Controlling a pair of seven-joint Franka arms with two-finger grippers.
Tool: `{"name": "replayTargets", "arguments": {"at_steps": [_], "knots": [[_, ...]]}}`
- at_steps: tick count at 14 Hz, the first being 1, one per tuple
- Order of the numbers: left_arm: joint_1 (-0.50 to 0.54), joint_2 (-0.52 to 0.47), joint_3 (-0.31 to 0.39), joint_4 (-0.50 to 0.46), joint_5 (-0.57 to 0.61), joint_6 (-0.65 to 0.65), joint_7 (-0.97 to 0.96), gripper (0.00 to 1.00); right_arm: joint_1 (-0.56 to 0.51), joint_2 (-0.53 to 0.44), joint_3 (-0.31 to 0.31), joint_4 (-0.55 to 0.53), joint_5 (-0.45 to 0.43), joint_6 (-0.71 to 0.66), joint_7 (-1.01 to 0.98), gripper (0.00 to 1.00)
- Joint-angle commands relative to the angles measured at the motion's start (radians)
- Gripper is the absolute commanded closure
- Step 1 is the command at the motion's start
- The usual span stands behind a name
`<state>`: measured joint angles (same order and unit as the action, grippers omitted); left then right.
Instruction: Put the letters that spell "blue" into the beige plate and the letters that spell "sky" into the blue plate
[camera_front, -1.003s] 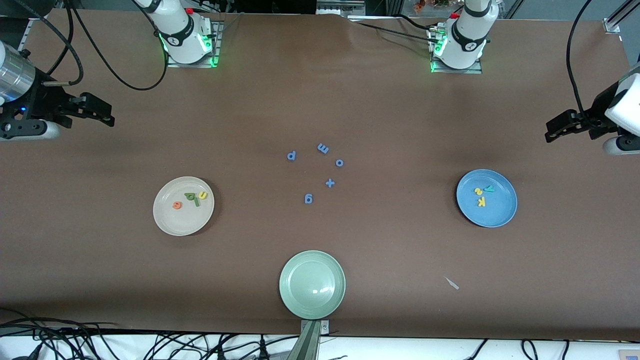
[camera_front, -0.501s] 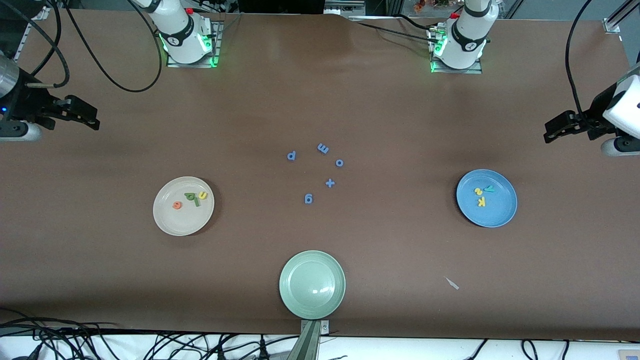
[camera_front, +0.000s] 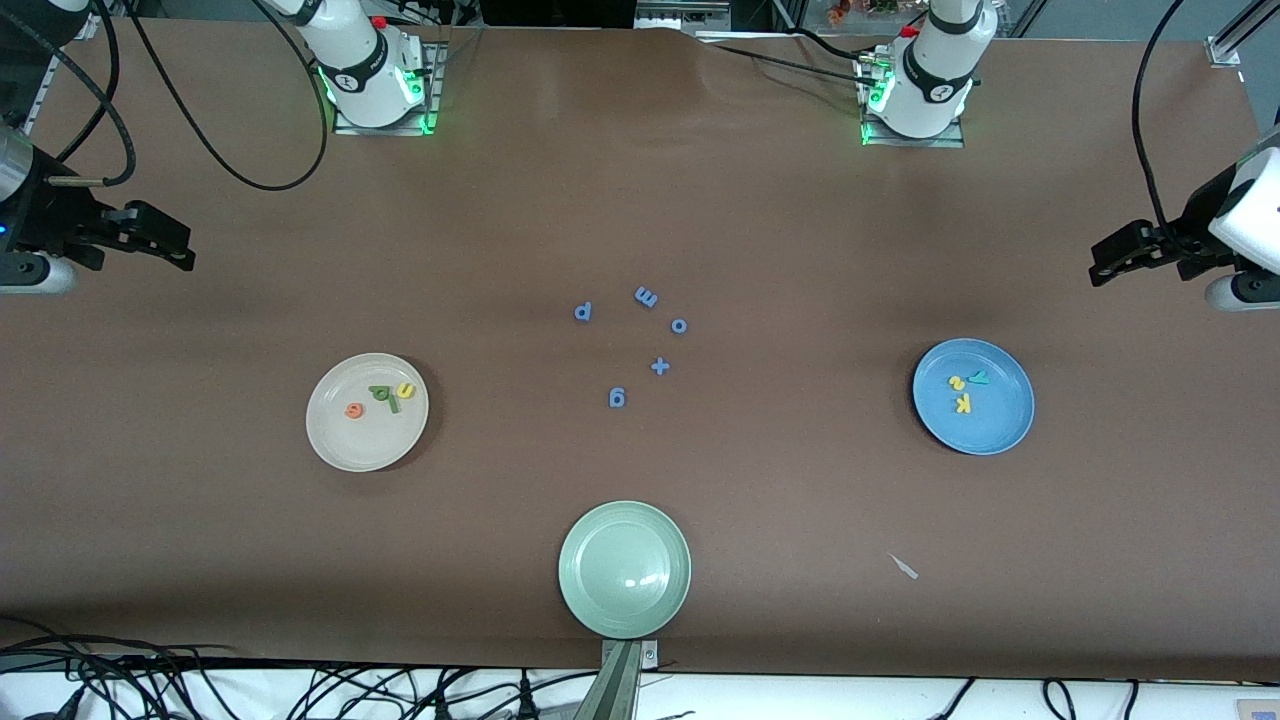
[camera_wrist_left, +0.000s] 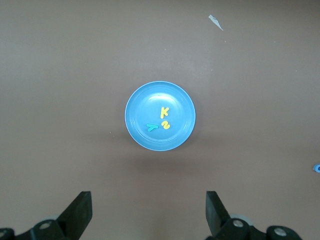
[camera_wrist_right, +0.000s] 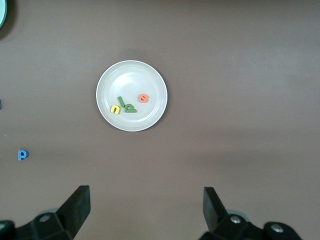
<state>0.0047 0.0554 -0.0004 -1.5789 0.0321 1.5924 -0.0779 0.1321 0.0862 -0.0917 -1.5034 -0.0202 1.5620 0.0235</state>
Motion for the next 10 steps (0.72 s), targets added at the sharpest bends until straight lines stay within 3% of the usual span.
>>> {"name": "replayTargets", "arguments": {"at_steps": [1,10], "knots": [[0.008,-0.002,-0.004,0.02,-0.011,-0.009,0.02,0.0,-0.008,0.004,0.007,0.02,-0.003,-0.013,-0.011,0.0],[0.026,-0.009,-0.004,0.043,-0.018,-0.04,0.017,0.0,-0.003,0.0,0.01,0.02,-0.015,-0.011,0.004,0.0]]}}
